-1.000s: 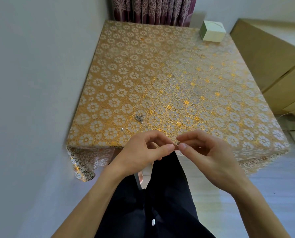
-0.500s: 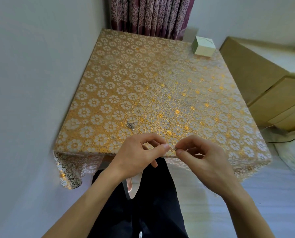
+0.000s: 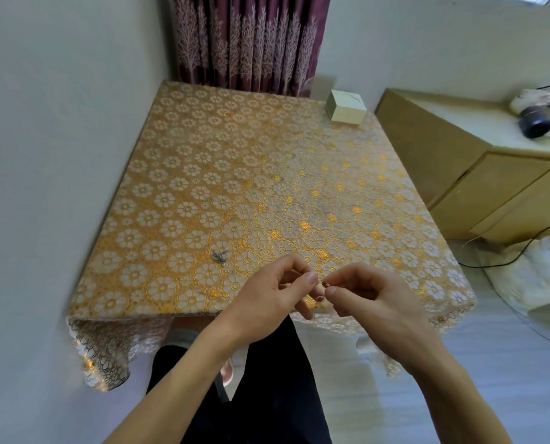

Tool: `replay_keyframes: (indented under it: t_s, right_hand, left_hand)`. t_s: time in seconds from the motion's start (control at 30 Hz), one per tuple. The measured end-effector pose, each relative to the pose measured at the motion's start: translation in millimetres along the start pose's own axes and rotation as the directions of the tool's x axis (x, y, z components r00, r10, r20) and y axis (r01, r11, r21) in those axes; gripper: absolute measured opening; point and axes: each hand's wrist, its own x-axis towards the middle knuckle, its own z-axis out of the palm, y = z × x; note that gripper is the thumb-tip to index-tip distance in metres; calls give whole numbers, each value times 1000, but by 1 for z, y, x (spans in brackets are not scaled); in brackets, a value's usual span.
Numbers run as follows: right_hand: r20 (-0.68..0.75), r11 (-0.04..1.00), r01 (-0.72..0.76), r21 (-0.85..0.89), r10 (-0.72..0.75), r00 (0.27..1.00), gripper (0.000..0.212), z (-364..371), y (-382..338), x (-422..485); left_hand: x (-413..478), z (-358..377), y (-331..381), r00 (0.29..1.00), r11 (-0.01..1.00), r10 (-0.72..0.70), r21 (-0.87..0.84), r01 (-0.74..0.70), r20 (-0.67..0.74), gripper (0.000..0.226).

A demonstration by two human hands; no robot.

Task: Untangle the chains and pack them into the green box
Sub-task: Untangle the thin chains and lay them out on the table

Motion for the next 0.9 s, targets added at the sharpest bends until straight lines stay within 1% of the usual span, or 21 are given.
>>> replay_keyframes:
  t_s: [0.07, 0.1, 0.17, 0.27, 0.47, 0.53, 0.6, 0.7, 0.77, 0.9]
  right_hand:
    - [-31, 1000, -11, -21, 11, 999, 12, -4, 0, 1]
    - [-39, 1000, -23, -18, 22, 999, 13, -6, 0, 2]
    - [-39, 999, -50, 8, 50, 998, 12, -10, -1, 2]
    - [-55, 996, -79, 39, 82, 995, 9, -18, 3, 2]
    - [-109, 984, -118, 130, 133, 985, 11, -35, 22, -2]
    - [-119, 970, -154, 188, 178, 977, 10, -38, 33, -4]
    - [-113, 951, -193, 242, 225, 968, 11, -39, 45, -7]
    - [-90, 901, -262, 345, 309, 947, 14, -41, 64, -11]
    - [-72, 854, -295, 428, 358, 931, 16, -44, 76, -15]
    - [-32, 775, -324, 542, 404, 914, 11, -51, 95, -21]
  left_hand:
    - [0, 5, 0, 999, 999, -11, -32, 13, 39, 16]
    - [0, 7, -1, 999, 1000, -14, -16, 14, 51, 17]
    - [1, 10, -3, 996, 999, -20, 29, 18, 81, 18]
    - [1, 13, -4, 992, 999, -10, 32, 6, 125, 20]
    - [0, -3, -5, 990, 991, -37, 130, 19, 137, 22]
    - [1, -14, -5, 984, 977, -99, 200, 68, 150, 21]
    - [3, -27, -6, 962, 951, -173, 290, 107, 213, 22]
    - [8, -45, -6, 925, 881, -245, 466, 86, 292, 28]
    - [15, -53, -2, 909, 839, -297, 534, 103, 292, 37]
    - [39, -56, 10, 888, 747, -378, 652, 127, 261, 24]
